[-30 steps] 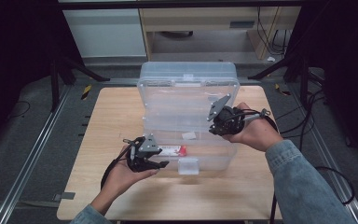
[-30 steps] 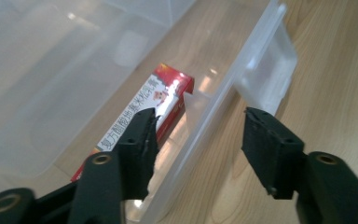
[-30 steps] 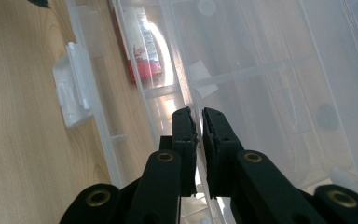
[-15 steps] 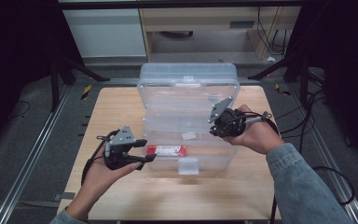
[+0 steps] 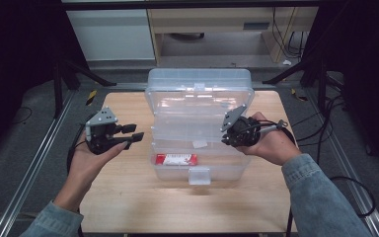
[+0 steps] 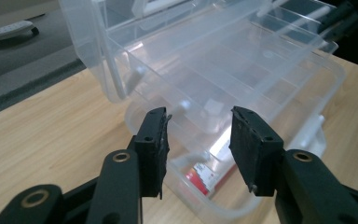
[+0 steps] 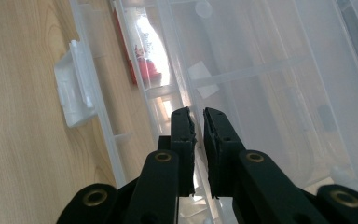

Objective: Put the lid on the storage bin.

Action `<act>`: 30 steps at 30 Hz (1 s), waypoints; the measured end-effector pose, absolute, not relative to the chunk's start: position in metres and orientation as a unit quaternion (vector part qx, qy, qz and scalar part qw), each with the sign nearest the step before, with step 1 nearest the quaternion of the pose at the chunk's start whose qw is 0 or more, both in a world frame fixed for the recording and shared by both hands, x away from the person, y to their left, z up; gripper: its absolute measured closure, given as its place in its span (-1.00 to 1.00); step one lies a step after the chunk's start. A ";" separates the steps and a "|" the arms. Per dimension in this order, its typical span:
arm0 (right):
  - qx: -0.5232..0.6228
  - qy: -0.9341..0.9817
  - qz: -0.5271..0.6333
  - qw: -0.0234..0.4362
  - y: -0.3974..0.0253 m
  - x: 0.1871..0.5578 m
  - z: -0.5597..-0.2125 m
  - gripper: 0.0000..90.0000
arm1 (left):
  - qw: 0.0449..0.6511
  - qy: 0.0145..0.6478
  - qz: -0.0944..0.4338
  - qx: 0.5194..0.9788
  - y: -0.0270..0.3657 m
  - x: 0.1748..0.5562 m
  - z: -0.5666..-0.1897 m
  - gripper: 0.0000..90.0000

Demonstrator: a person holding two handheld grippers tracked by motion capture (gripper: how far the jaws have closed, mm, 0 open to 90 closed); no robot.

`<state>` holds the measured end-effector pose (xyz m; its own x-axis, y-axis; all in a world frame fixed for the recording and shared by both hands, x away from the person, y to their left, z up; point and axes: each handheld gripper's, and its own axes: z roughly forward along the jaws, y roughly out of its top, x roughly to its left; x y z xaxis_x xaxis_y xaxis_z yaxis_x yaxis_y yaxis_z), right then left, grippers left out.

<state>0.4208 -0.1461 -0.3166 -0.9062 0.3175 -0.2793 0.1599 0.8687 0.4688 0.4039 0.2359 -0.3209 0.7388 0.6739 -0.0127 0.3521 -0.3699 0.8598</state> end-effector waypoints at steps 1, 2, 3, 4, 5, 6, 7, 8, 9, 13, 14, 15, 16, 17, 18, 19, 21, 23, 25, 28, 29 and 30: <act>0.127 0.950 0.225 0.177 -0.146 0.421 -0.317 0.83 | 0.463 0.317 0.174 0.809 0.236 0.404 -0.321 0.26; 0.130 0.949 0.227 0.177 -0.147 0.421 -0.317 0.82 | 0.470 0.322 0.167 0.804 0.235 0.409 -0.320 0.29; 0.130 0.949 0.227 0.177 -0.147 0.421 -0.317 0.82 | 0.481 0.328 0.159 0.797 0.234 0.414 -0.318 0.29; 0.131 0.948 0.230 0.176 -0.147 0.421 -0.317 0.82 | 0.495 0.336 0.151 0.787 0.231 0.424 -0.314 0.35; 0.131 0.948 0.230 0.176 -0.147 0.421 -0.317 0.82 | 0.495 0.336 0.151 0.787 0.231 0.424 -0.314 0.38; 0.131 0.948 0.230 0.175 -0.147 0.420 -0.317 0.82 | 0.498 0.340 0.150 0.784 0.226 0.433 -0.310 0.40; 0.131 0.948 0.230 0.175 -0.147 0.420 -0.317 0.82 | 0.498 0.340 0.150 0.784 0.226 0.433 -0.310 0.42; 0.129 0.948 0.231 0.175 -0.147 0.420 -0.318 0.82 | 0.493 0.342 0.151 0.786 0.224 0.437 -0.309 0.42; 0.129 0.948 0.232 0.176 -0.147 0.420 -0.318 0.82 | 0.490 0.342 0.153 0.787 0.221 0.440 -0.307 0.45; 0.130 0.948 0.234 0.173 -0.148 0.418 -0.320 0.82 | 0.478 0.340 0.160 0.794 0.209 0.449 -0.304 0.46; 0.130 0.948 0.234 0.173 -0.148 0.418 -0.320 0.82 | 0.477 0.339 0.159 0.795 0.207 0.451 -0.305 0.46; 0.126 0.948 0.233 0.174 -0.148 0.417 -0.321 0.82 | 0.474 0.339 0.160 0.797 0.204 0.451 -0.305 0.44; 0.129 0.948 0.234 0.173 -0.148 0.416 -0.321 0.82 | 0.467 0.335 0.166 0.801 0.199 0.451 -0.307 0.43; 0.129 0.948 0.234 0.173 -0.148 0.416 -0.321 0.82 | 0.467 0.335 0.166 0.801 0.199 0.451 -0.307 0.43; 0.127 0.948 0.235 0.174 -0.149 0.415 -0.323 0.81 | 0.465 0.335 0.169 0.802 0.198 0.450 -0.308 0.43; 0.127 0.948 0.235 0.174 -0.149 0.415 -0.323 0.81 | 0.464 0.334 0.170 0.803 0.198 0.449 -0.309 0.43; 0.127 0.948 0.236 0.173 -0.149 0.414 -0.324 0.80 | 0.470 0.337 0.165 0.799 0.197 0.448 -0.311 0.44; 0.125 0.949 0.232 0.173 -0.147 0.412 -0.326 0.79 | 0.475 0.336 0.161 0.797 0.197 0.445 -0.313 0.45; 0.125 0.950 0.230 0.172 -0.147 0.411 -0.327 0.79 | 0.475 0.337 0.158 0.797 0.197 0.444 -0.315 0.49; 0.127 0.949 0.231 0.173 -0.148 0.407 -0.331 0.78 | 0.479 0.335 0.152 0.797 0.198 0.438 -0.321 0.49; 0.130 0.948 0.234 0.173 -0.149 0.406 -0.331 0.77 | 0.479 0.335 0.152 0.797 0.198 0.438 -0.321 0.49; 0.132 0.946 0.238 0.174 -0.149 0.406 -0.331 0.77 | 0.480 0.334 0.151 0.797 0.198 0.435 -0.323 0.49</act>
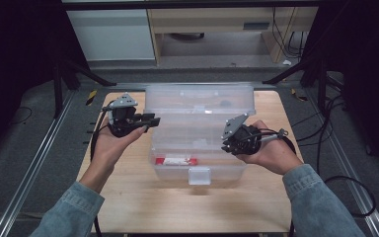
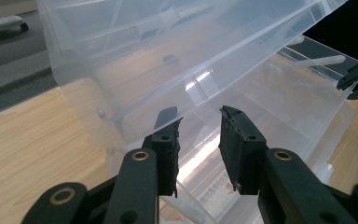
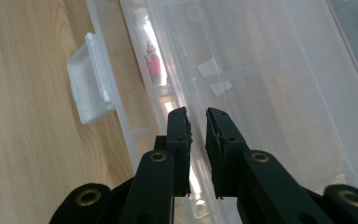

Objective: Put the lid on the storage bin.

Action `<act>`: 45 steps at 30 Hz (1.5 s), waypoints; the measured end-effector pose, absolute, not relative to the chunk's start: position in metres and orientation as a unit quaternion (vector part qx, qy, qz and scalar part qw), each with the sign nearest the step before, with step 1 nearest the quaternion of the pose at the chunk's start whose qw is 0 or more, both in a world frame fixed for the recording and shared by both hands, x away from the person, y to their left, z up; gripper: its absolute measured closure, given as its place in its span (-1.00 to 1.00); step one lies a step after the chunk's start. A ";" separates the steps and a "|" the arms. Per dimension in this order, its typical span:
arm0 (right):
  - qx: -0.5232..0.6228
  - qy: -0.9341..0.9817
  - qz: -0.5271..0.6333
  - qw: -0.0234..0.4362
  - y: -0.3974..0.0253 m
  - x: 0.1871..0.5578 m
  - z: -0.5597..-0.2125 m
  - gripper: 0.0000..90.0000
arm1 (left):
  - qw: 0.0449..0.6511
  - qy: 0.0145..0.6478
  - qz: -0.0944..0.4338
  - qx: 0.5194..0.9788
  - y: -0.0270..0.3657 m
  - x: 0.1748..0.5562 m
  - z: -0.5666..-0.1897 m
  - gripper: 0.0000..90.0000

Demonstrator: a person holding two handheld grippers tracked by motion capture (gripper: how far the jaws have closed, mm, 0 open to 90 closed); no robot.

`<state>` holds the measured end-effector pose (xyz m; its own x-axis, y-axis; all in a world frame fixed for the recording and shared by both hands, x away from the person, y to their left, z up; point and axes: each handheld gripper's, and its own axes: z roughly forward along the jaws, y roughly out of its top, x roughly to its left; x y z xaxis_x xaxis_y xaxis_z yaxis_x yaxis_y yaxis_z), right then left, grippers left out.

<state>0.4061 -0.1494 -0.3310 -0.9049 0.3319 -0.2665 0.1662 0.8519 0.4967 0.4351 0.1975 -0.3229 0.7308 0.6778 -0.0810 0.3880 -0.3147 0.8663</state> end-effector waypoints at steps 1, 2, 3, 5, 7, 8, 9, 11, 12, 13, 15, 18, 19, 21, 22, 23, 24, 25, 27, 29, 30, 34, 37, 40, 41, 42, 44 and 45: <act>0.132 0.946 0.238 0.174 -0.149 0.406 -0.331 0.77 | 0.480 0.334 0.151 0.797 0.198 0.435 -0.323 0.50; 0.135 0.944 0.246 0.172 -0.151 0.405 -0.331 0.77 | 0.480 0.334 0.149 0.798 0.197 0.433 -0.325 0.51; 0.135 0.944 0.246 0.172 -0.151 0.405 -0.331 0.77 | 0.480 0.334 0.149 0.798 0.197 0.433 -0.325 0.52; 0.141 0.941 0.254 0.173 -0.154 0.403 -0.330 0.76 | 0.478 0.332 0.146 0.800 0.197 0.431 -0.327 0.54; 0.145 0.937 0.265 0.172 -0.156 0.401 -0.328 0.75 | 0.478 0.329 0.144 0.801 0.197 0.429 -0.327 0.57; 0.146 0.936 0.269 0.174 -0.157 0.399 -0.327 0.75 | 0.477 0.328 0.143 0.803 0.197 0.428 -0.327 0.57; 0.150 0.934 0.272 0.175 -0.159 0.398 -0.326 0.74 | 0.477 0.327 0.143 0.803 0.197 0.426 -0.327 0.58; 0.153 0.932 0.278 0.177 -0.162 0.396 -0.323 0.73 | 0.474 0.323 0.145 0.806 0.196 0.425 -0.328 0.61; 0.154 0.930 0.282 0.178 -0.163 0.394 -0.321 0.72 | 0.472 0.321 0.146 0.808 0.197 0.424 -0.328 0.62; 0.158 0.928 0.284 0.180 -0.164 0.393 -0.320 0.69 | 0.471 0.322 0.147 0.808 0.197 0.424 -0.329 0.64; 0.165 0.924 0.290 0.185 -0.169 0.390 -0.318 0.64 | 0.472 0.321 0.143 0.808 0.199 0.421 -0.332 0.69; 0.174 0.920 0.296 0.190 -0.175 0.387 -0.316 0.65 | 0.471 0.320 0.141 0.810 0.201 0.418 -0.336 0.75; 0.174 0.920 0.296 0.190 -0.175 0.387 -0.316 0.65 | 0.471 0.320 0.141 0.810 0.201 0.418 -0.336 0.79; 0.180 0.917 0.300 0.193 -0.179 0.385 -0.315 0.68 | 0.474 0.321 0.139 0.808 0.203 0.416 -0.338 0.83; 0.189 0.913 0.302 0.197 -0.183 0.383 -0.315 0.72 | 0.477 0.321 0.132 0.807 0.205 0.416 -0.340 0.85; 0.189 0.913 0.302 0.197 -0.183 0.383 -0.315 0.72 | 0.477 0.321 0.132 0.807 0.205 0.416 -0.340 0.86; 0.197 0.911 0.302 0.198 -0.187 0.382 -0.315 0.76 | 0.476 0.320 0.128 0.809 0.206 0.415 -0.342 0.88; 0.197 0.911 0.302 0.198 -0.187 0.382 -0.315 0.76 | 0.476 0.320 0.128 0.809 0.206 0.415 -0.342 0.89; 0.211 0.907 0.305 0.200 -0.194 0.382 -0.317 0.83 | 0.471 0.318 0.122 0.814 0.207 0.413 -0.345 0.90; 0.216 0.906 0.304 0.201 -0.197 0.382 -0.318 0.86 | 0.471 0.317 0.121 0.814 0.207 0.412 -0.346 0.92; 0.228 0.904 0.300 0.202 -0.201 0.383 -0.321 0.88 | 0.476 0.319 0.115 0.811 0.208 0.411 -0.348 0.92; 0.250 0.898 0.299 0.203 -0.208 0.384 -0.324 0.93 | 0.477 0.315 0.111 0.813 0.210 0.408 -0.351 0.93; 0.264 0.894 0.299 0.205 -0.213 0.386 -0.326 0.95 | 0.474 0.314 0.111 0.815 0.210 0.408 -0.352 0.94; 0.278 0.891 0.296 0.204 -0.218 0.387 -0.329 0.96 | 0.474 0.314 0.107 0.815 0.211 0.406 -0.354 0.93; 0.278 0.891 0.296 0.204 -0.218 0.387 -0.329 0.96 | 0.474 0.314 0.107 0.815 0.211 0.406 -0.354 0.93; 0.288 0.888 0.297 0.201 -0.220 0.388 -0.331 0.97 | 0.475 0.314 0.107 0.815 0.212 0.406 -0.355 0.93; 0.298 0.884 0.300 0.201 -0.223 0.389 -0.333 0.98 | 0.475 0.314 0.105 0.815 0.212 0.404 -0.357 0.93; 0.298 0.884 0.300 0.201 -0.223 0.389 -0.333 0.98 | 0.475 0.314 0.105 0.815 0.212 0.404 -0.357 0.93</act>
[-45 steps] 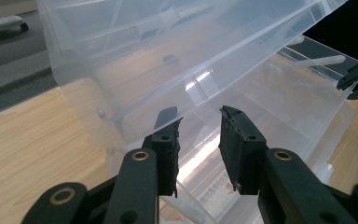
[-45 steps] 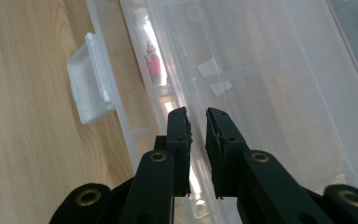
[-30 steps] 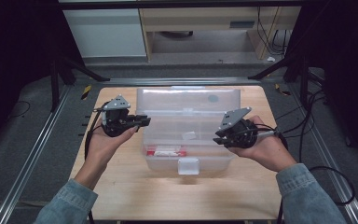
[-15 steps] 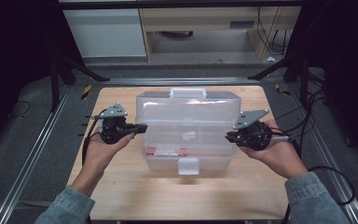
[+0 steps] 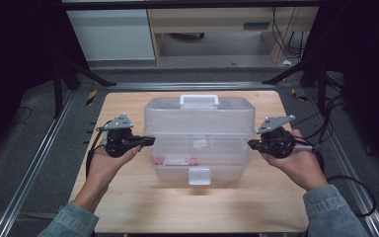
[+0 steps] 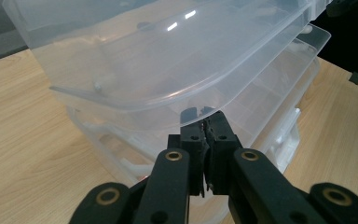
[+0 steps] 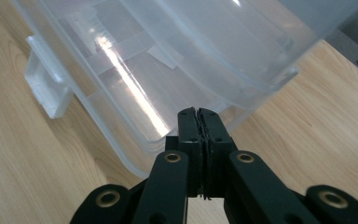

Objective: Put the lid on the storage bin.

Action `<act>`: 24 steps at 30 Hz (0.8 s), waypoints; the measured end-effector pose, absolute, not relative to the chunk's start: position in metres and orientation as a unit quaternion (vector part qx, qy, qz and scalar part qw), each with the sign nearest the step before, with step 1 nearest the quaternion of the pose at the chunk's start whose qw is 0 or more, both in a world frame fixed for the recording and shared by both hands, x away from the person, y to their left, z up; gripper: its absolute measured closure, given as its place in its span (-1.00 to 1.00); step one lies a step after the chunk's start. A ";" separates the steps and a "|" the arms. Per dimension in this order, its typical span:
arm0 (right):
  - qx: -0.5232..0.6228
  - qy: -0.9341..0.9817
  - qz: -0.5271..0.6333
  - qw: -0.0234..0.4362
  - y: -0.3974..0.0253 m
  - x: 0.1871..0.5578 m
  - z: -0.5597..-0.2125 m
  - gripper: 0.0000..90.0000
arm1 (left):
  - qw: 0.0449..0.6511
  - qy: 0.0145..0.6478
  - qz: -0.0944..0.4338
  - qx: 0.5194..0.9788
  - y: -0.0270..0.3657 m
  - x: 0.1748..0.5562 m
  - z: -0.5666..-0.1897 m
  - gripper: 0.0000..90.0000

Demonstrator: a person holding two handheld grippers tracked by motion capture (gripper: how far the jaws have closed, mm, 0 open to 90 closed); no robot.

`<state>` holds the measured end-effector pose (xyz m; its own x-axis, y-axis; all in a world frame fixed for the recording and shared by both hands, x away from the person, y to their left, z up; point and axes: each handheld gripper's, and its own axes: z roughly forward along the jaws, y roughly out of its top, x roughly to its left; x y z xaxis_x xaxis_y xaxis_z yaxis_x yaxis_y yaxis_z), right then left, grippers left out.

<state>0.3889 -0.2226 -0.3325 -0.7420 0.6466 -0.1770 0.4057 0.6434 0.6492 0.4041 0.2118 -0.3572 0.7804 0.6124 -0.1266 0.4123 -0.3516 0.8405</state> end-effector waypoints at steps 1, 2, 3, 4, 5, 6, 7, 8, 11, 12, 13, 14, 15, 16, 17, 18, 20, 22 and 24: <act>0.304 0.881 0.302 0.201 -0.225 0.390 -0.334 0.98 | 0.478 0.311 0.100 0.815 0.211 0.404 -0.358 0.93; 0.304 0.881 0.302 0.201 -0.225 0.390 -0.334 0.98 | 0.478 0.311 0.099 0.815 0.212 0.403 -0.359 0.93; 0.310 0.878 0.305 0.200 -0.226 0.390 -0.335 0.98 | 0.476 0.310 0.098 0.817 0.212 0.403 -0.360 0.93; 0.310 0.878 0.305 0.200 -0.226 0.390 -0.335 0.98 | 0.476 0.310 0.098 0.817 0.212 0.403 -0.360 0.93; 0.313 0.877 0.307 0.200 -0.227 0.390 -0.335 0.99 | 0.475 0.311 0.099 0.817 0.212 0.402 -0.361 0.93; 0.314 0.875 0.309 0.198 -0.228 0.390 -0.335 0.99 | 0.471 0.314 0.103 0.818 0.213 0.402 -0.361 0.93; 0.316 0.874 0.311 0.198 -0.229 0.389 -0.336 0.98 | 0.471 0.315 0.102 0.818 0.214 0.401 -0.363 0.93; 0.318 0.873 0.313 0.197 -0.229 0.389 -0.336 0.99 | 0.471 0.315 0.102 0.818 0.214 0.401 -0.363 0.93; 0.318 0.873 0.315 0.195 -0.230 0.389 -0.337 0.98 | 0.470 0.316 0.099 0.818 0.217 0.398 -0.367 0.92; 0.318 0.873 0.315 0.195 -0.230 0.389 -0.337 0.98 | 0.470 0.316 0.099 0.818 0.217 0.398 -0.367 0.92; 0.319 0.873 0.314 0.193 -0.231 0.388 -0.338 0.98 | 0.468 0.315 0.104 0.819 0.219 0.397 -0.368 0.92; 0.318 0.874 0.313 0.192 -0.231 0.388 -0.339 0.98 | 0.468 0.315 0.104 0.819 0.219 0.397 -0.368 0.92; 0.318 0.874 0.313 0.192 -0.231 0.388 -0.339 0.98 | 0.467 0.315 0.104 0.820 0.220 0.396 -0.368 0.92; 0.319 0.873 0.313 0.193 -0.231 0.388 -0.339 0.98 | 0.470 0.317 0.103 0.817 0.223 0.397 -0.369 0.92; 0.318 0.873 0.315 0.193 -0.231 0.388 -0.340 0.97 | 0.469 0.318 0.103 0.817 0.223 0.397 -0.369 0.92; 0.318 0.873 0.315 0.193 -0.232 0.388 -0.340 0.97 | 0.469 0.319 0.103 0.817 0.224 0.397 -0.369 0.92; 0.320 0.873 0.315 0.193 -0.232 0.387 -0.340 0.97 | 0.469 0.321 0.104 0.816 0.225 0.398 -0.370 0.92; 0.319 0.873 0.315 0.191 -0.233 0.386 -0.340 0.97 | 0.469 0.327 0.102 0.814 0.228 0.400 -0.371 0.92; 0.319 0.873 0.315 0.191 -0.233 0.386 -0.340 0.97 | 0.471 0.333 0.101 0.810 0.231 0.402 -0.373 0.91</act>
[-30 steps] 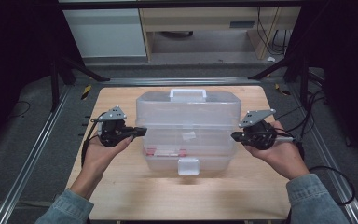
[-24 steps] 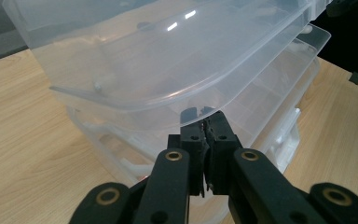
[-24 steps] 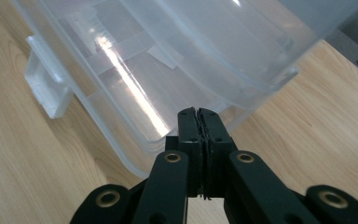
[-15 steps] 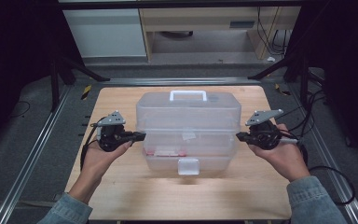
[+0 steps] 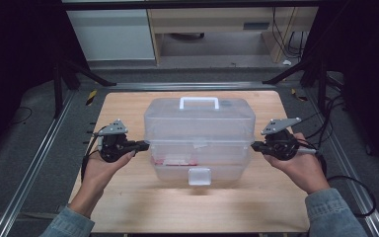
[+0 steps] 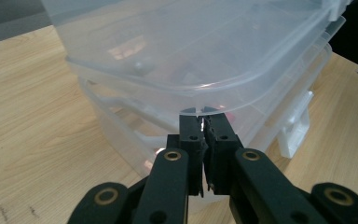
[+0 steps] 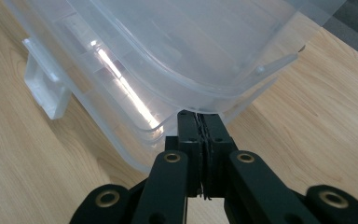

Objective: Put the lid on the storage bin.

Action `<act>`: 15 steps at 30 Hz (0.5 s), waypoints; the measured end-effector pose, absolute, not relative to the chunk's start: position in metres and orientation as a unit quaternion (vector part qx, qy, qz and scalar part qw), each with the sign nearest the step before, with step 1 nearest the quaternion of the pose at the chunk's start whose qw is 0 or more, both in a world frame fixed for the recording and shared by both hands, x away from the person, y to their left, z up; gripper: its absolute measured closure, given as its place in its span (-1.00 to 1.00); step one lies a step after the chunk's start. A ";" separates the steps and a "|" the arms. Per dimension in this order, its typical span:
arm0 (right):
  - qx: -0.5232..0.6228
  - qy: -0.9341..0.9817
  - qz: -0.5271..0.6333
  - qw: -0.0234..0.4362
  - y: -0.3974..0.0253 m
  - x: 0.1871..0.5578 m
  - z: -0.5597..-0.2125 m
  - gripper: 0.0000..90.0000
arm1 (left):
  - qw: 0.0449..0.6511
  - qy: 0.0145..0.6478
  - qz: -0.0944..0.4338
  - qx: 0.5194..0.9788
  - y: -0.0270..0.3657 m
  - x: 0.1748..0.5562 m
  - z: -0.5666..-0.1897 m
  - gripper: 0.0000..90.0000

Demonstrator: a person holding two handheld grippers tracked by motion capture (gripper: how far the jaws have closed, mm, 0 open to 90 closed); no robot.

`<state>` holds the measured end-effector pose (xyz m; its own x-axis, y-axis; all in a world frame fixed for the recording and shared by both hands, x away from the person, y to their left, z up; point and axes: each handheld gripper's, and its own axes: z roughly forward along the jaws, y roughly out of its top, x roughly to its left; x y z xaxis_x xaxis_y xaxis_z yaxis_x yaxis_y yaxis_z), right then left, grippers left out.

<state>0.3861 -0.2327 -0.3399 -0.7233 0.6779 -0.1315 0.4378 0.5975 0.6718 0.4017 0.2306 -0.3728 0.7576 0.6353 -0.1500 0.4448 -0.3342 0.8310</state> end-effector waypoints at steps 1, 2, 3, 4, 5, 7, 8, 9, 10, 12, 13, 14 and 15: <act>0.319 0.873 0.314 0.191 -0.233 0.386 -0.340 0.96 | 0.476 0.339 0.095 0.806 0.233 0.404 -0.374 0.91; 0.319 0.873 0.315 0.190 -0.233 0.385 -0.340 0.96 | 0.476 0.340 0.096 0.806 0.234 0.404 -0.374 0.91; 0.318 0.874 0.315 0.189 -0.233 0.385 -0.340 0.95 | 0.476 0.340 0.095 0.805 0.234 0.405 -0.375 0.92; 0.318 0.874 0.315 0.189 -0.233 0.385 -0.340 0.95 | 0.476 0.340 0.095 0.805 0.234 0.405 -0.375 0.91; 0.317 0.874 0.316 0.189 -0.233 0.385 -0.340 0.95 | 0.476 0.340 0.095 0.806 0.234 0.405 -0.375 0.91; 0.315 0.876 0.312 0.188 -0.233 0.385 -0.342 0.92 | 0.473 0.339 0.096 0.808 0.234 0.405 -0.375 0.91; 0.316 0.877 0.310 0.187 -0.233 0.384 -0.343 0.91 | 0.473 0.339 0.096 0.808 0.234 0.404 -0.376 0.91; 0.316 0.877 0.308 0.188 -0.234 0.384 -0.343 0.90 | 0.473 0.339 0.096 0.808 0.234 0.404 -0.376 0.91; 0.316 0.877 0.308 0.188 -0.234 0.384 -0.345 0.89 | 0.472 0.339 0.096 0.808 0.234 0.403 -0.377 0.90; 0.318 0.878 0.304 0.189 -0.237 0.382 -0.347 0.86 | 0.468 0.337 0.097 0.812 0.233 0.402 -0.379 0.90; 0.320 0.877 0.304 0.188 -0.238 0.382 -0.348 0.85 | 0.464 0.336 0.098 0.814 0.233 0.401 -0.381 0.90; 0.321 0.877 0.303 0.188 -0.240 0.381 -0.349 0.85 | 0.463 0.337 0.097 0.814 0.233 0.400 -0.382 0.90; 0.321 0.877 0.303 0.188 -0.240 0.381 -0.349 0.85 | 0.463 0.337 0.097 0.814 0.233 0.400 -0.382 0.90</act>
